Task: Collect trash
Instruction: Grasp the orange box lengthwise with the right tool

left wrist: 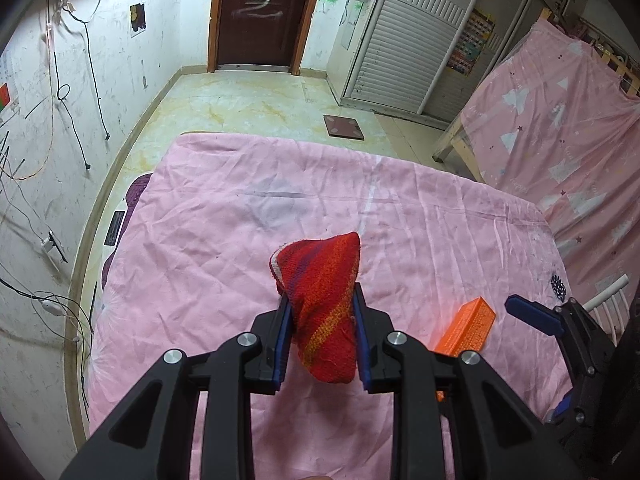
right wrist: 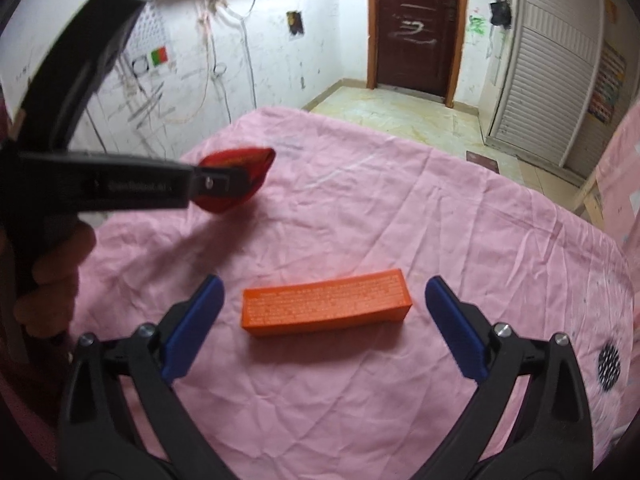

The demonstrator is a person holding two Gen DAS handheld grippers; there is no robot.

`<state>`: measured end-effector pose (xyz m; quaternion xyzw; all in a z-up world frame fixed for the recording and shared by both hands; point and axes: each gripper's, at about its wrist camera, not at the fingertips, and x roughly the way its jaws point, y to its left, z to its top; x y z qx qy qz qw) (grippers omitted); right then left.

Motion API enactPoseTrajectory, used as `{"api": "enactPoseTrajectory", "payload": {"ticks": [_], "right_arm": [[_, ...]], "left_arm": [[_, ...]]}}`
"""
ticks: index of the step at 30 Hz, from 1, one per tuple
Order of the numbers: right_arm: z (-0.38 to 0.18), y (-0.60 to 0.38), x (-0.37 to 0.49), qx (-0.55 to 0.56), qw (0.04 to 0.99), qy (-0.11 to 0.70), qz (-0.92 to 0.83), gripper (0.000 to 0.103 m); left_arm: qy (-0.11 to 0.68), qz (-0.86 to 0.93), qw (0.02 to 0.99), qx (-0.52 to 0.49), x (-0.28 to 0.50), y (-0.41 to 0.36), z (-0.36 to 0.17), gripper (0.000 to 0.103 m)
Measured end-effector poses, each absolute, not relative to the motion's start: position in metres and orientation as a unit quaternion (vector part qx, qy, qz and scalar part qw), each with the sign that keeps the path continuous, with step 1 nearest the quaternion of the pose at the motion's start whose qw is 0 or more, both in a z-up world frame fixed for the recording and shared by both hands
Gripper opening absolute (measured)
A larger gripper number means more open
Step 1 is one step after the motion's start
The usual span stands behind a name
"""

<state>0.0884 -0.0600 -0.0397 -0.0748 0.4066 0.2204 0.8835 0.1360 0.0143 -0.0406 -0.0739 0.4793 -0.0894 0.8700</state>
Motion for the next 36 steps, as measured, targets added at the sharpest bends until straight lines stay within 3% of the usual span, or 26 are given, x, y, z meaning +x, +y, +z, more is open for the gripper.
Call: {"api": "enactPoseTrajectory", "payload": {"ticks": [21,23,36], "right_arm": [[-0.052,-0.064,0.109,-0.054,0.876,0.429,0.214,0.096],[-0.052,-0.069,0.111,-0.042,0.878,0.429,0.210,0.091],[-0.038,-0.090,0.101,-0.017,0.892,0.408,0.193,0.090]], "left_arm": [[0.484,-0.083,0.868,-0.075,0.137,0.008,-0.039,0.020],[0.482,-0.083,0.869,-0.073,0.135,0.005,-0.037,0.020],[0.475,-0.083,0.874,-0.062,0.125,-0.007,-0.024,0.020]]}}
